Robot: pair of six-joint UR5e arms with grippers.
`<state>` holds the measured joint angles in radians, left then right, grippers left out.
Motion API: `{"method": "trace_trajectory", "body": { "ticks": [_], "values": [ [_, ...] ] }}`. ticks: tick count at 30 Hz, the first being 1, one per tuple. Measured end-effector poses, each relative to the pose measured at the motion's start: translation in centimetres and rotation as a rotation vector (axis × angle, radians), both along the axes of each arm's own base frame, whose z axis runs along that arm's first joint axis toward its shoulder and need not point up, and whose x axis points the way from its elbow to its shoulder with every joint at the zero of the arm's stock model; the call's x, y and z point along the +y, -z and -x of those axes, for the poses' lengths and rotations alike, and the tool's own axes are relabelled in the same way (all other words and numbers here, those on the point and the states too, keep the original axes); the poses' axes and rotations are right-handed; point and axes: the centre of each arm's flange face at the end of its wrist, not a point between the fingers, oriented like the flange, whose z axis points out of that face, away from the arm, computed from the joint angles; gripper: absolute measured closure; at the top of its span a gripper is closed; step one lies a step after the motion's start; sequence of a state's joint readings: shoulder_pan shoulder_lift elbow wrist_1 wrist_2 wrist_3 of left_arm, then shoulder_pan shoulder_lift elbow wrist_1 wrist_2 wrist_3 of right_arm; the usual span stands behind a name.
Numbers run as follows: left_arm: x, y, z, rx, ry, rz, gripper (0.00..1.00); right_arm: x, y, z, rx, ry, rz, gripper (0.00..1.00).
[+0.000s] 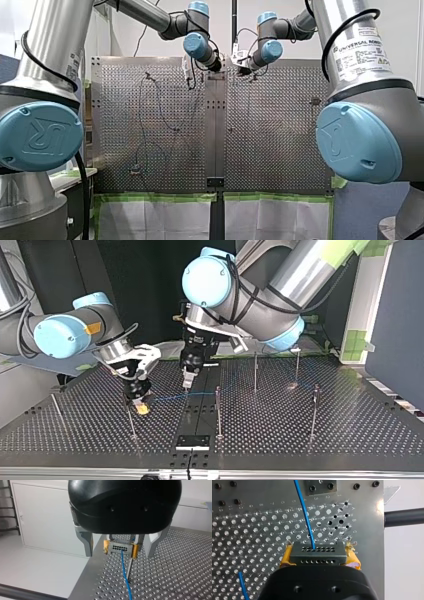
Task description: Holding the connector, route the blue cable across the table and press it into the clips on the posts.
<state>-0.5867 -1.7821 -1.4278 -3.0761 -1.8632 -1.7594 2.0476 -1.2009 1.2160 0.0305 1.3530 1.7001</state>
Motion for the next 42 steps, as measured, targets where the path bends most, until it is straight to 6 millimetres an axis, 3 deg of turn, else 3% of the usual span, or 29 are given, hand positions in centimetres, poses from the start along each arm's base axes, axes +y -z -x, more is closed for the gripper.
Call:
{"method": "trace_trajectory", "body": {
  "ticks": [9, 20, 23, 30, 42],
  "values": [
    [-0.7, 0.9, -3.2, 0.005, -0.044, -0.003, 0.0, 0.0, 0.0, 0.0, 0.001, 0.001, 0.0, 1.0],
    [-0.7, 3.8, -7.0, 0.039, -0.078, -0.022, 0.0, 0.0, 0.0, 0.0, 0.0, 0.001, 0.001, 1.0],
    [-0.8, 3.5, -7.8, 0.027, -0.091, -0.009, 0.0, 0.0, 0.0, 0.0, -0.001, 0.001, 0.002, 1.0],
    [-1.0, 2.0, -9.1, 0.0, -0.1, 0.01, 0.0, 0.0, 0.0, 0.0, -0.002, 0.001, 0.001, 1.0],
    [-1.6, 3.7, -10.4, 0.026, -0.122, -0.009, 0.0, 0.0, 0.0, 0.0, -0.002, 0.001, 0.001, 1.0]
  ]
}}
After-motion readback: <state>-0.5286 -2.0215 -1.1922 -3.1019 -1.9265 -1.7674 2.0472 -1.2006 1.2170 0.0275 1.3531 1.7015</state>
